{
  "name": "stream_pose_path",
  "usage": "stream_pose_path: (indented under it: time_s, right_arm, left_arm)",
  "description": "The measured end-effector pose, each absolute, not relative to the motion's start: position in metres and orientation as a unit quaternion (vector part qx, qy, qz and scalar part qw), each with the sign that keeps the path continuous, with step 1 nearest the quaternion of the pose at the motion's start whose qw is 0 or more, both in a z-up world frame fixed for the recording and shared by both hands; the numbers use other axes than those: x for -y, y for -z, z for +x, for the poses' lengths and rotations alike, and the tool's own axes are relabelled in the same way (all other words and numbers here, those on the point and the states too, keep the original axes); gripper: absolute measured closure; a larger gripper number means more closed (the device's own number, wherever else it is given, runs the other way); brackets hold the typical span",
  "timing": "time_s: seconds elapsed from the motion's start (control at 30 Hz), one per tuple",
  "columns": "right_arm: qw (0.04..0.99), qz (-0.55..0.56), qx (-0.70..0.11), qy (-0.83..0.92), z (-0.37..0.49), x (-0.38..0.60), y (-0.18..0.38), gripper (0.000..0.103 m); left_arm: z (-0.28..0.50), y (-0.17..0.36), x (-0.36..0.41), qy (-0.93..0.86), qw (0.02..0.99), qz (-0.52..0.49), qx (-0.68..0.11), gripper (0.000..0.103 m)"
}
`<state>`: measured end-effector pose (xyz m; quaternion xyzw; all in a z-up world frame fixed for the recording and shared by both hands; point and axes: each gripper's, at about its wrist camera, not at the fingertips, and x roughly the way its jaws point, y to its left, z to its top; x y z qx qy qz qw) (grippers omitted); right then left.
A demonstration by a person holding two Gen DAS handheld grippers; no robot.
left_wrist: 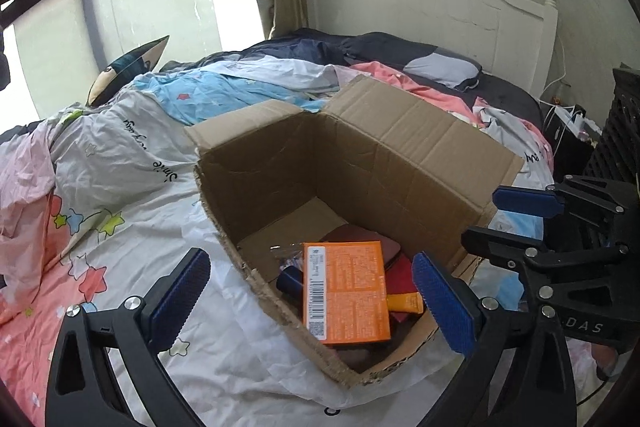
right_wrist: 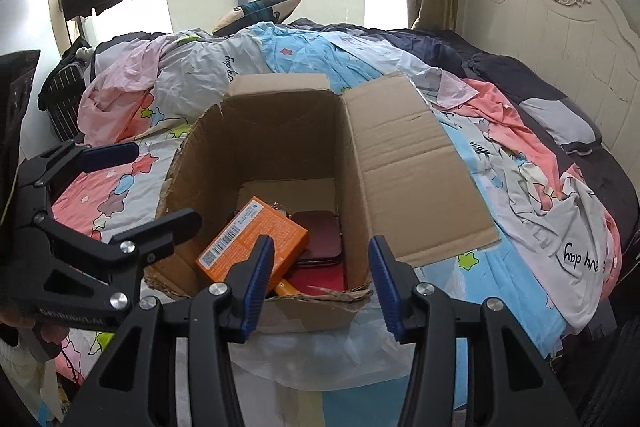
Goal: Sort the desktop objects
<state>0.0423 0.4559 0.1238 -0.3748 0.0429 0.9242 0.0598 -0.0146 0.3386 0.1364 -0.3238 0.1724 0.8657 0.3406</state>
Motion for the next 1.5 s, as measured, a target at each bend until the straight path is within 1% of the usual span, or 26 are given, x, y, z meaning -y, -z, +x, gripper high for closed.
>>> stream_pose_path:
  time_s: [0.13,0.3,0.5,0.57,0.63,1.1,1.33,1.5]
  right_arm:
    - [0.06,-0.378,-0.048,-0.923,0.042,-0.453,-0.123,0.057]
    - [0.059,-0.383,-0.041,-0.921,0.039,-0.444,-0.12,0.051]
    - [0.056,-0.378,-0.038,-0.923,0.039,-0.434,-0.122,0.037]
    - [0.048,-0.377,-0.04,-0.924,0.039,-0.431,-0.123,0.03]
    - [0.043,-0.375,-0.045,-0.925,0.039,-0.428,-0.124,0.025]
    - [0.006,-0.386,-0.019,-0.922,0.028,-0.376,-0.12,0.024]
    - [-0.015,-0.385,-0.011,-0.923,0.019,-0.339,-0.117,0.024]
    - [-0.03,-0.394,0.003,-0.919,0.01,-0.309,-0.109,0.024]
  left_arm:
    - [-0.012,-0.135,-0.335,-0.872,0.325,-0.317,-0.184,0.0]
    - [-0.011,-0.136,-0.324,-0.873,0.327,-0.314,-0.179,0.0]
    - [-0.015,-0.137,-0.304,-0.882,0.308,-0.313,-0.17,0.0]
    - [-0.015,-0.137,-0.297,-0.887,0.297,-0.308,-0.174,0.0]
    - [-0.015,-0.137,-0.288,-0.889,0.292,-0.307,-0.173,0.0]
    - [-0.013,-0.138,-0.23,-0.905,0.25,-0.308,-0.153,0.0]
    - [-0.017,-0.129,-0.178,-0.917,0.199,-0.322,-0.128,0.0]
    - [-0.018,-0.125,-0.137,-0.922,0.174,-0.333,-0.097,0.0]
